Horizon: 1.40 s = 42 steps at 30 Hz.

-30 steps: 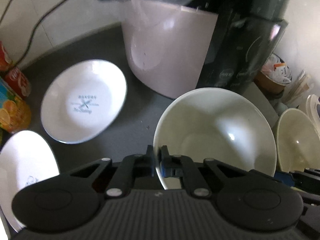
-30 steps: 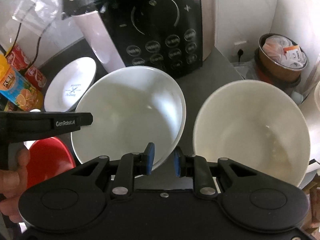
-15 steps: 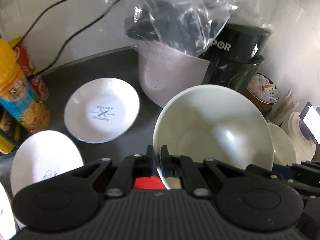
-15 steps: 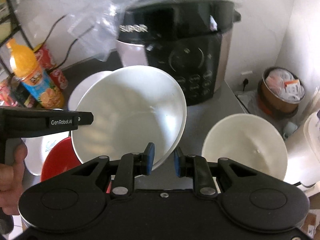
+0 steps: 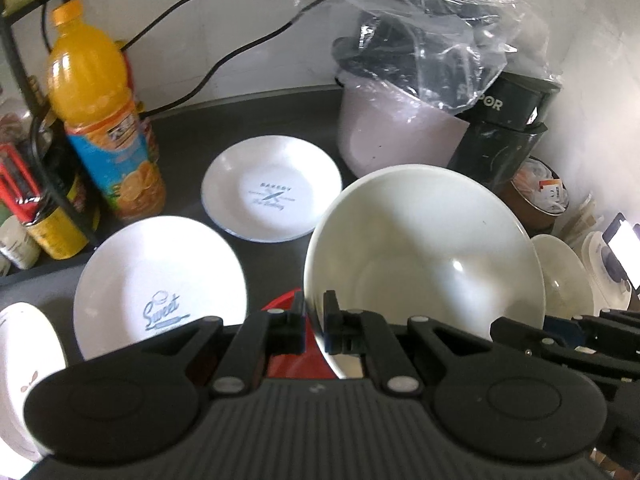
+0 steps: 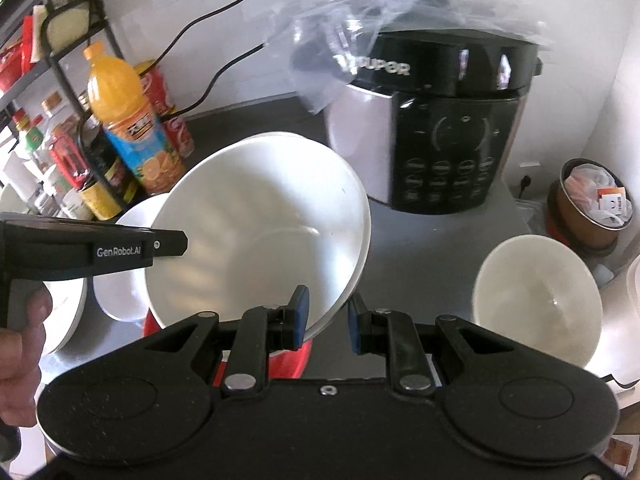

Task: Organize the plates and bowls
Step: 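Lift the white bowl with the right gripper and lower it into the red bowl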

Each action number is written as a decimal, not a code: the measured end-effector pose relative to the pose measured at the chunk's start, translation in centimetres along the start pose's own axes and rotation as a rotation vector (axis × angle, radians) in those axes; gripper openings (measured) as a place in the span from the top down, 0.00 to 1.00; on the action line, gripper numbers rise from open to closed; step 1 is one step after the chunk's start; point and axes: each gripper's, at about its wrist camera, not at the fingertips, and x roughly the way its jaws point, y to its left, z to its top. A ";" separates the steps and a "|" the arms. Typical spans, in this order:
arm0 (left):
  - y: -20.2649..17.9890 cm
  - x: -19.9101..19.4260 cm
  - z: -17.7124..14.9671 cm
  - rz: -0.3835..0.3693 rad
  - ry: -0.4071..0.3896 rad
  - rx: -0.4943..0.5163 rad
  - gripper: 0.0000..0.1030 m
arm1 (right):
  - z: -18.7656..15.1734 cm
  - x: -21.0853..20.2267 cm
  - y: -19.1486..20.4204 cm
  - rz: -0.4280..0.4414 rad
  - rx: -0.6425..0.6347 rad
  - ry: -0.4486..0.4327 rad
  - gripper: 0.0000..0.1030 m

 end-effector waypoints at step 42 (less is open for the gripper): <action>4.7 2.9 -4.4 0.012 0.129 -0.013 0.94 | -3.9 4.8 4.9 -0.036 -0.013 0.156 0.80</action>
